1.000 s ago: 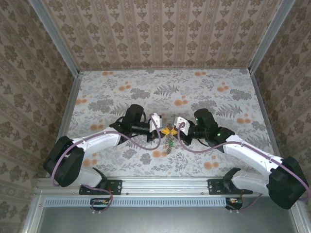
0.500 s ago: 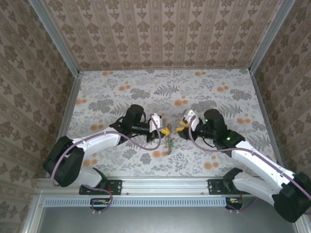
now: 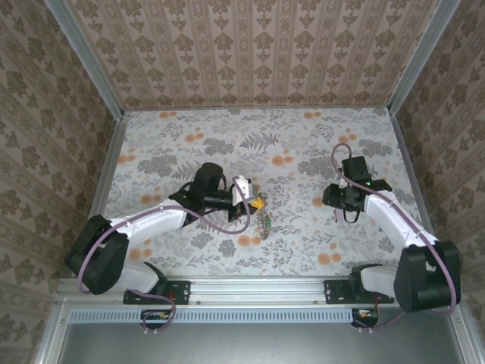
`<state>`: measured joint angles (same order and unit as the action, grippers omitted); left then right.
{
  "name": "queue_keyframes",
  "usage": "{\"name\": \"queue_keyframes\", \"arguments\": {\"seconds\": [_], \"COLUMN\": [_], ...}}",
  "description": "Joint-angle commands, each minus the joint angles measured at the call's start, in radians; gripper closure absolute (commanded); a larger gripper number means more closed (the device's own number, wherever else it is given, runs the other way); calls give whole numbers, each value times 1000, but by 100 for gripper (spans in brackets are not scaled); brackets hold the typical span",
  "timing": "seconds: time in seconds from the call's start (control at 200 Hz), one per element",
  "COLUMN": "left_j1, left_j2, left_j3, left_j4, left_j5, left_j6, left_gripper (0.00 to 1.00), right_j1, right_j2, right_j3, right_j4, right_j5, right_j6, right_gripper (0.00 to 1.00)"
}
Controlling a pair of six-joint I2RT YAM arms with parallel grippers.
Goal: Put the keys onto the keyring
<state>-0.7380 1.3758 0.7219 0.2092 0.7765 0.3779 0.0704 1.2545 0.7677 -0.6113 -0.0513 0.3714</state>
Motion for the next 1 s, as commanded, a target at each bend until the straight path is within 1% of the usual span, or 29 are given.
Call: {"name": "queue_keyframes", "arguments": {"seconds": [0.0, 0.11, 0.265, 0.335, 0.42, 0.46, 0.595, 0.745, 0.845, 0.995], "left_j1": [5, 5, 4, 3, 4, 4, 2, 3, 2, 2], "left_j2": [-40, -42, -43, -42, -41, -41, -43, -42, -44, -45], "left_j3": [-1, 3, 8, 8, 10, 9, 10, 5, 4, 3], "left_j4": [14, 9, 5, 6, 7, 8, 5, 7, 7, 5], "left_j5": [5, 0, -1, 0, 1, 2, 4, 5, 3, 5], "left_j6": [-22, -25, -27, -30, -31, -31, -33, -35, -35, -34], "left_gripper": [100, 100, 100, 100, 100, 100, 100, 100, 100, 100], "right_j1": [-21, -48, -78, -86, -87, -87, -89, -89, -105, -110], "right_j2": [48, 93, 129, 194, 260, 283, 321, 311, 315, 380], "right_j3": [35, 51, 77, 87, 120, 128, 145, 159, 150, 171], "right_j4": [-114, -106, -79, -64, -71, -70, -73, -82, -64, -74], "right_j5": [104, 144, 139, 89, 26, 16, 85, 126, 105, 60], "right_j6": [32, 8, -16, -35, -54, -57, -58, -65, -62, -67], "right_gripper": [58, 58, 59, 61, 71, 71, 71, 68, 66, 66]}}
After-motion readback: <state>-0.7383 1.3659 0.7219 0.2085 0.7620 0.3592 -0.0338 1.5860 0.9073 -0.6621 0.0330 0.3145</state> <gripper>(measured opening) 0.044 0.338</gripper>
